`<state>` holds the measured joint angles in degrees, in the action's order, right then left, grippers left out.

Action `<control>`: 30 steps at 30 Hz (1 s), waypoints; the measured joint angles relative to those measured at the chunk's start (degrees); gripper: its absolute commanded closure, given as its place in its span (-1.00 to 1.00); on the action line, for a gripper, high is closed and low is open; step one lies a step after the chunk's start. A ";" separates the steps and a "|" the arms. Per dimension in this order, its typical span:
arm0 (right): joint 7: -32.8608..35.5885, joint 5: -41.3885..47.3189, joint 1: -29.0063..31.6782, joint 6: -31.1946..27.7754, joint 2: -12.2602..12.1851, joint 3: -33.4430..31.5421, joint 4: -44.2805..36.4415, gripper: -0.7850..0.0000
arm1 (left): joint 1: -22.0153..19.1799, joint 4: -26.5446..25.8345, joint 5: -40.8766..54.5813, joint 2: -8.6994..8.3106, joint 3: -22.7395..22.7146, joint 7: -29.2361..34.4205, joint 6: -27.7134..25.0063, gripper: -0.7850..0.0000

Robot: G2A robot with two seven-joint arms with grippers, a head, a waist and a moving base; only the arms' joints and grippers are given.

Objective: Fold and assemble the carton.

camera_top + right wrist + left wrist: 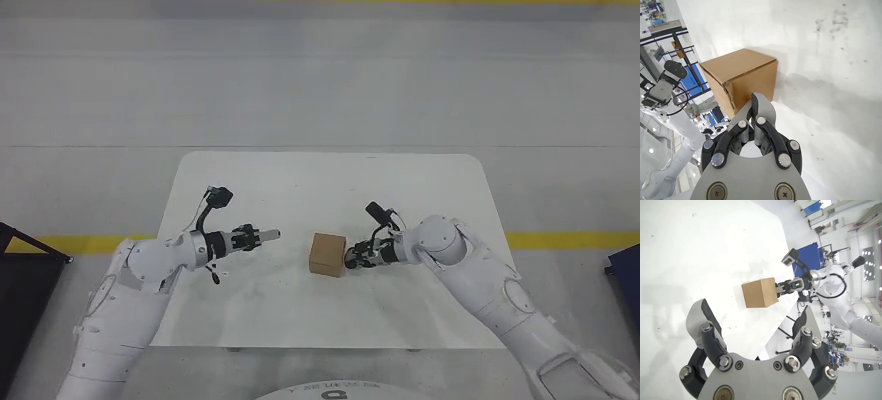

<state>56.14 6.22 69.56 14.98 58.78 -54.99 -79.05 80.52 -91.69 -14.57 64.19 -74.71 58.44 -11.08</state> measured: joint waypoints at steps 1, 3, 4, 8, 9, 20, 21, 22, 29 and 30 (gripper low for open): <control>0.00 1.20 -0.22 -1.69 0.10 -0.27 1.02 1.00 | -0.63 -0.17 -1.35 0.09 1.63 1.18 0.96 -1.00; 0.23 2.88 -0.06 -4.18 0.04 -1.18 2.47 1.00 | -1.92 0.09 -3.35 0.26 4.19 3.13 2.63 -0.75; 0.61 3.75 0.26 -5.69 -0.11 -1.95 3.36 1.00 | -2.96 0.54 -4.66 0.41 5.87 4.28 3.81 -0.43; 1.57 6.06 1.35 -8.37 -0.67 -4.52 5.95 1.00 | -6.50 2.53 -8.19 0.99 10.76 6.46 7.06 1.00; 1.76 6.06 1.51 -8.57 -0.75 -4.78 6.19 1.00 | -7.26 2.98 -8.55 1.15 11.77 6.82 7.53 1.00; 1.82 3.56 1.11 -7.22 -0.50 -2.94 5.70 1.00 | -17.18 10.62 -11.72 4.12 23.66 6.81 13.03 1.00; 1.82 3.46 0.99 -7.09 -0.44 -2.73 5.79 1.00 | -17.92 11.34 -11.97 4.38 24.41 6.60 13.38 1.00; 1.83 3.30 0.80 -6.94 -0.36 -2.43 5.94 1.00 | -18.77 12.20 -11.85 4.75 25.39 6.38 13.69 1.00; 2.52 2.72 -0.65 -6.77 0.21 -0.58 6.70 1.00 | -22.93 16.38 -10.21 6.74 29.80 4.99 14.47 1.00; 2.70 2.61 -0.85 -6.86 0.29 -0.30 6.69 1.00 | -23.31 16.75 -9.87 6.93 30.10 4.79 14.41 1.00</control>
<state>58.84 8.83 68.71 8.12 59.07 -55.29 -72.36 57.21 -74.94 -24.43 71.12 -44.61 63.23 3.34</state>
